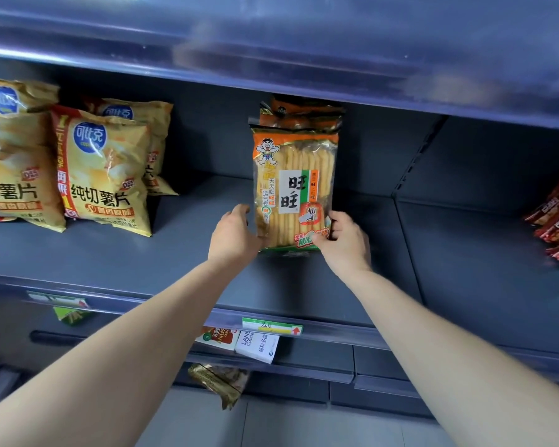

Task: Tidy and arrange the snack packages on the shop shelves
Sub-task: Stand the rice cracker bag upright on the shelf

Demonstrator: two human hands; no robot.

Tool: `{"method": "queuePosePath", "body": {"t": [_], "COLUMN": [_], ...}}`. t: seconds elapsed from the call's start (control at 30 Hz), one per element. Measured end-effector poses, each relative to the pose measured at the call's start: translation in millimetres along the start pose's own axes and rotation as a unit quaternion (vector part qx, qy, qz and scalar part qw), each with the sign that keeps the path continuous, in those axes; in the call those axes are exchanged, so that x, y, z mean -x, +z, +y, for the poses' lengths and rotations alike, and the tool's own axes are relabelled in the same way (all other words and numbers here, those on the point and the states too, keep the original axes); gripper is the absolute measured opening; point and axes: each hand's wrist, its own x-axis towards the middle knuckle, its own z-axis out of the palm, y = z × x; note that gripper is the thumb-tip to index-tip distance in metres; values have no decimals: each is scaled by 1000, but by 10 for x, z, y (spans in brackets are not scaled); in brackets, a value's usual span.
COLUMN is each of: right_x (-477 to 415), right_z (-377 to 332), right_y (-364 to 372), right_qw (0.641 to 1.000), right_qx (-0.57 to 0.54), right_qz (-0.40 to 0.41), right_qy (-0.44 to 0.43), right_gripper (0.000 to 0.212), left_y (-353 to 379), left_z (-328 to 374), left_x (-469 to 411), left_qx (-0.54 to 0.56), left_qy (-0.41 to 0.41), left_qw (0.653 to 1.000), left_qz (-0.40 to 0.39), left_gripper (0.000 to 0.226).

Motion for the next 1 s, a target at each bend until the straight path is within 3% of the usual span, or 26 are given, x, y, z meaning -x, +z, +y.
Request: {"method": "queuePosePath", "body": {"t": [0.17,0.3,0.37,0.57,1.0], "right_x": [59,81,66,-38,-208], "right_z": [36,62,59,2,18], "right_y": [-19,-24,-16,139,265], "right_qw": [1000,998,997,997,997], "right_qx": [21,67,79,78,52], "right_qz": [-6,-17,-11,28,48], "right_qy": [2,13,17,1,7], "right_gripper": [50,30,26,12,18], "left_y": [-11,2,21,73,169], "left_z": [-17,-25,-29,-41,-80], "left_x": [44,50,31,-155,-353], "left_qx": [-15,-32,-20,37,12], "left_qy": [-4,-15,-21,0,-11], "left_qw": [1000,998,997,999,1000], "left_qz": [-14,-59,-67,15,4], "left_gripper": [74,33,24,19,21]}}
